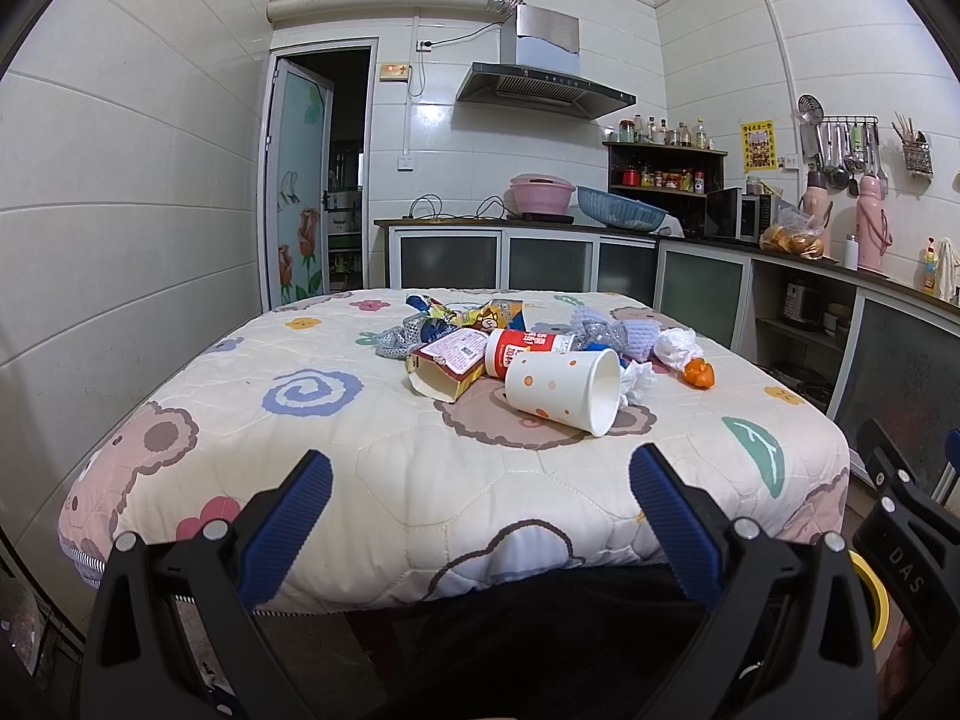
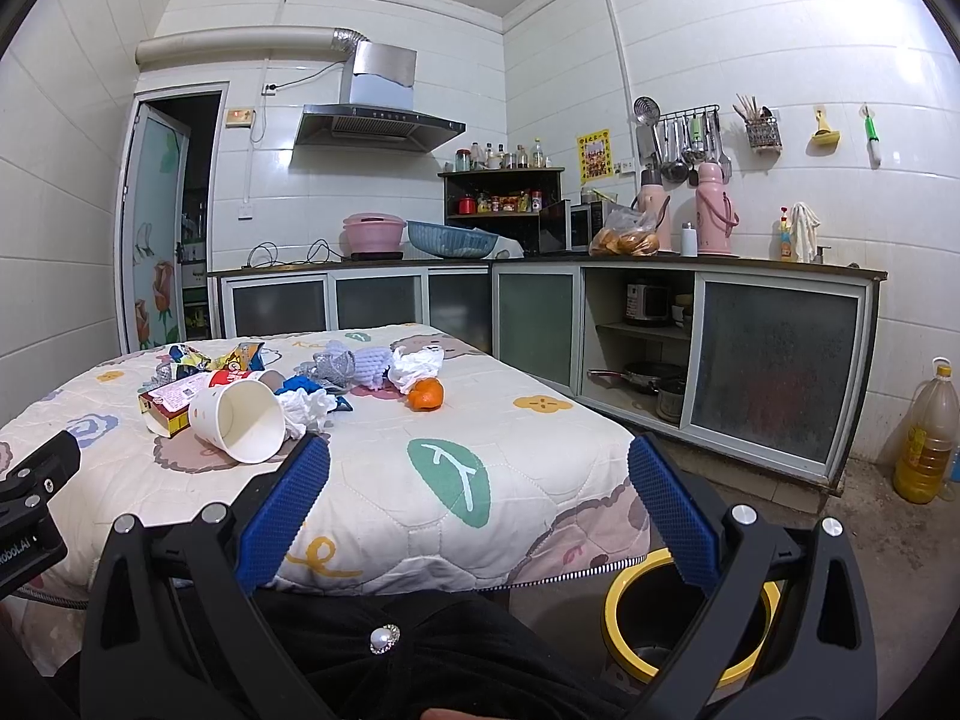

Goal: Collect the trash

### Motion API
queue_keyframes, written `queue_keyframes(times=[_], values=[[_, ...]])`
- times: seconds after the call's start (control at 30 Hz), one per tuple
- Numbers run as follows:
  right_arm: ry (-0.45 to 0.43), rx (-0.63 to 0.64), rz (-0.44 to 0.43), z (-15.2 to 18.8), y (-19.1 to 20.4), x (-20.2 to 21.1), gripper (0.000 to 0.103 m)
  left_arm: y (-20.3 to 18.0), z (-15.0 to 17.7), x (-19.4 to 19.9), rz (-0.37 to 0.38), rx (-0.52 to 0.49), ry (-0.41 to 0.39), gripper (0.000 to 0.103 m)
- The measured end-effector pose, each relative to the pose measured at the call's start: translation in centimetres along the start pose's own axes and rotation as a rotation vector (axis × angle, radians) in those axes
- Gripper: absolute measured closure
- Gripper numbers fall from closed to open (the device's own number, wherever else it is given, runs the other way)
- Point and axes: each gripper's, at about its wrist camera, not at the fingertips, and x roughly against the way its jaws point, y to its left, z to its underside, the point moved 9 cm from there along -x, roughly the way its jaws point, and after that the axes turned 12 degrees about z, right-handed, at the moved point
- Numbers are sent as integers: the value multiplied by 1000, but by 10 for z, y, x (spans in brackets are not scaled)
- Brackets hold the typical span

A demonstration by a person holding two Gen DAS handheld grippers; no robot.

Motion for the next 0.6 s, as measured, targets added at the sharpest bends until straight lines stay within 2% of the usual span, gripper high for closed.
queue_keyframes(times=[0.6], values=[[2, -1, 0, 0, 1, -1, 7, 0, 0, 0, 0, 1, 1, 7]])
